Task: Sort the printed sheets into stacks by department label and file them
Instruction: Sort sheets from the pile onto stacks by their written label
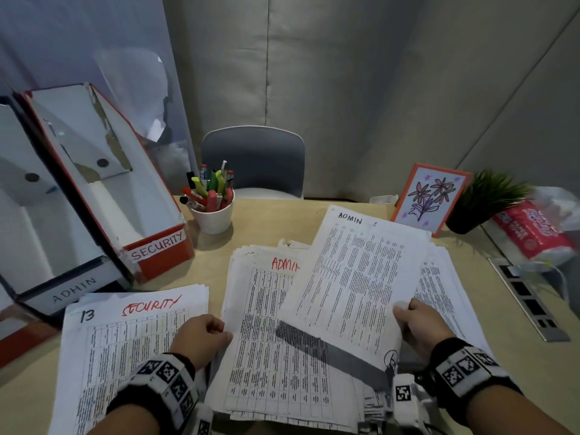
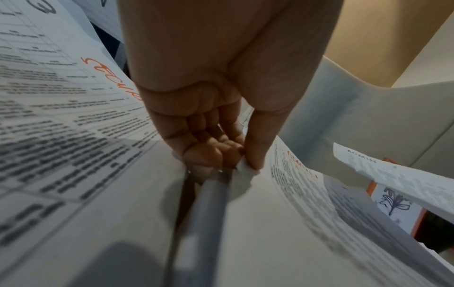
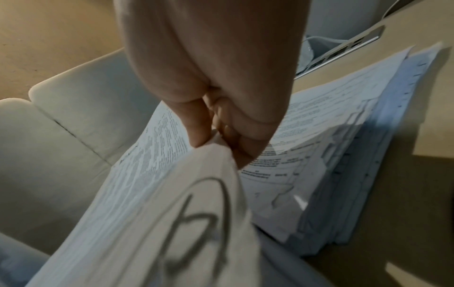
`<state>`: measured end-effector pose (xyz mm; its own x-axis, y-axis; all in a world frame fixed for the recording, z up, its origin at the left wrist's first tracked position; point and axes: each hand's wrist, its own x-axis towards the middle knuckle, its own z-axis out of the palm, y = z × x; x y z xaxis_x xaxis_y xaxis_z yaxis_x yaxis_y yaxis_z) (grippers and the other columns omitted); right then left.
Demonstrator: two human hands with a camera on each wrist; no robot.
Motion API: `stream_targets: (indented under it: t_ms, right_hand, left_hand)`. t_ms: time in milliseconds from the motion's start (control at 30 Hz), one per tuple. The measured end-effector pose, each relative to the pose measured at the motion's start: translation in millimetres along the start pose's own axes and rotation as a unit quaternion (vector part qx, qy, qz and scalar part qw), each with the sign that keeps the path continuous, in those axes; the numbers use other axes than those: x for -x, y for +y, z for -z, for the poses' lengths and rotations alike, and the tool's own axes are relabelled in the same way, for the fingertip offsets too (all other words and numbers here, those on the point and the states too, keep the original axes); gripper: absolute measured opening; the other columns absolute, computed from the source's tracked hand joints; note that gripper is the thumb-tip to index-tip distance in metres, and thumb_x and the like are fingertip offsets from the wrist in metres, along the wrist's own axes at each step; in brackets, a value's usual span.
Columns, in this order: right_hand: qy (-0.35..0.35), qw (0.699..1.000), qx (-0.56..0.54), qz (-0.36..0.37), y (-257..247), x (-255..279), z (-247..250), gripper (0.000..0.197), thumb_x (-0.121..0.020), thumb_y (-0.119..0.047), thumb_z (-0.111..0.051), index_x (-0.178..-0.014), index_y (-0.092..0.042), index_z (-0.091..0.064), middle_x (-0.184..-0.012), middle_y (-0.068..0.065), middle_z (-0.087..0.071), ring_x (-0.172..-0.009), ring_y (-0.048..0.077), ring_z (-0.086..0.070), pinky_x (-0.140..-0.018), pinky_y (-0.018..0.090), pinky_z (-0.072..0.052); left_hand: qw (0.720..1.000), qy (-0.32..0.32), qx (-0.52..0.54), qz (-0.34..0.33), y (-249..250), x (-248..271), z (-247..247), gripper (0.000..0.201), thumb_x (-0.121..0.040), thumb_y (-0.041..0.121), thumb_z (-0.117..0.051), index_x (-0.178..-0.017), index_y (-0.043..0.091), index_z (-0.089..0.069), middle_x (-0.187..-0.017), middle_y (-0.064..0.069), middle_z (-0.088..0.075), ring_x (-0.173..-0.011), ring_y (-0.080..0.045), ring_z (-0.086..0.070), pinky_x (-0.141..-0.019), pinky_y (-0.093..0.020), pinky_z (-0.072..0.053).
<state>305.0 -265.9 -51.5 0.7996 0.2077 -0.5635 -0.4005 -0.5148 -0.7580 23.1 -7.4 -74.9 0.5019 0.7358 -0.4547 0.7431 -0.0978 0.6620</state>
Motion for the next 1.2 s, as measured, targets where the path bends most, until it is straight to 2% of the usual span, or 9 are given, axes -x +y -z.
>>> stream_targets:
  t_ms: [367, 433, 500, 600, 700, 800, 1000, 1100, 1200]
  right_hand:
    - [-0.094, 0.995, 0.028, -0.023, 0, 10, -1, 0.015, -0.09, 0.009, -0.051, -0.079, 0.0, -0.054, -0.078, 0.017, -0.061, -0.071, 0.028, -0.059, -0.066, 0.036, -0.05]
    - [-0.128, 0.989, 0.078, -0.014, 1, 11, -7, 0.012, -0.088, 0.01, -0.053, -0.08, 0.002, -0.058, -0.081, 0.021, -0.065, -0.076, 0.032, -0.062, -0.075, 0.043, -0.053]
    - [-0.166, 0.975, 0.147, -0.001, 1, 15, -15, 0.008, -0.083, 0.007, -0.06, -0.084, 0.0, -0.064, -0.086, 0.018, -0.069, -0.083, 0.033, -0.066, -0.084, 0.045, -0.054]
    - [-0.198, 0.945, 0.26, 0.015, 2, 21, -29, 0.009, -0.077, -0.001, -0.068, -0.075, -0.009, -0.065, -0.078, 0.007, -0.068, -0.076, 0.02, -0.065, -0.072, 0.031, -0.054]
    - [-0.19, 0.934, 0.3, 0.044, 3, 29, -45, 0.024, -0.072, -0.002, -0.071, -0.058, -0.015, -0.056, -0.06, -0.002, -0.056, -0.059, 0.011, -0.055, -0.058, 0.022, -0.048]
    - [-0.185, 0.926, 0.321, 0.065, 7, 29, -51, 0.04, -0.066, -0.004, -0.076, -0.052, -0.017, -0.04, -0.053, -0.003, -0.039, -0.051, 0.009, -0.042, -0.048, 0.016, -0.036]
    - [-0.152, 0.958, 0.236, 0.061, 14, 30, -50, 0.041, -0.061, 0.001, -0.079, -0.087, -0.014, -0.051, -0.081, -0.001, -0.057, -0.068, 0.015, -0.055, -0.053, 0.022, -0.044]
    - [-0.16, 0.965, 0.185, 0.098, 18, 26, -50, 0.038, -0.076, 0.01, -0.066, -0.101, -0.017, -0.057, -0.101, 0.001, -0.064, -0.087, 0.02, -0.062, -0.069, 0.019, -0.051]
    - [-0.173, 0.967, 0.163, 0.095, 15, 31, -49, 0.029, -0.078, 0.007, -0.068, -0.097, -0.014, -0.069, -0.085, 0.004, -0.064, -0.091, 0.025, -0.066, -0.086, 0.034, -0.055]
  left_hand:
    - [0.988, -0.077, 0.132, 0.027, 10, 5, 15, 0.02, -0.078, -0.011, -0.059, -0.095, -0.001, -0.06, -0.062, -0.009, -0.058, -0.045, -0.017, -0.053, -0.041, -0.022, -0.042]
    - [0.982, -0.11, 0.151, 0.036, 12, 5, 14, 0.011, -0.084, 0.0, -0.065, -0.094, -0.001, -0.062, -0.058, -0.006, -0.053, -0.045, -0.015, -0.048, -0.043, -0.022, -0.039]
    - [0.972, -0.133, 0.188, 0.054, 16, 5, 14, 0.032, -0.079, 0.025, -0.074, -0.094, -0.001, -0.063, -0.055, -0.001, -0.043, -0.047, -0.013, -0.041, -0.047, -0.023, -0.034]
    - [0.972, -0.156, 0.172, 0.046, 19, 2, 9, 0.049, -0.07, 0.051, -0.077, -0.099, 0.014, -0.067, -0.079, 0.006, -0.063, -0.071, -0.011, -0.059, -0.066, -0.027, -0.048]
    - [0.974, -0.154, 0.164, 0.007, 23, 4, 2, 0.021, -0.075, 0.037, -0.078, -0.088, 0.029, -0.062, -0.09, 0.015, -0.065, -0.084, -0.004, -0.061, -0.09, -0.033, -0.047]
    - [0.973, -0.149, 0.173, -0.002, 24, 5, -3, 0.031, -0.069, 0.016, -0.083, -0.096, 0.02, -0.07, -0.09, 0.003, -0.075, -0.089, -0.018, -0.07, -0.09, -0.039, -0.054]
    - [0.98, -0.122, 0.155, -0.003, 19, 9, -7, 0.032, -0.081, -0.015, -0.059, -0.067, 0.008, -0.076, -0.073, -0.002, -0.07, -0.062, -0.012, -0.061, -0.054, -0.015, -0.046]
    - [0.968, -0.161, 0.194, 0.005, 18, 6, -3, 0.029, -0.078, -0.021, -0.059, -0.065, -0.001, -0.075, -0.089, -0.002, -0.074, -0.076, -0.015, -0.069, -0.059, -0.016, -0.052]
    - [0.963, -0.186, 0.195, 0.009, 18, 5, -3, 0.029, -0.075, -0.02, -0.063, -0.06, 0.001, -0.075, -0.094, -0.003, -0.074, -0.076, -0.014, -0.071, -0.06, -0.02, -0.054]
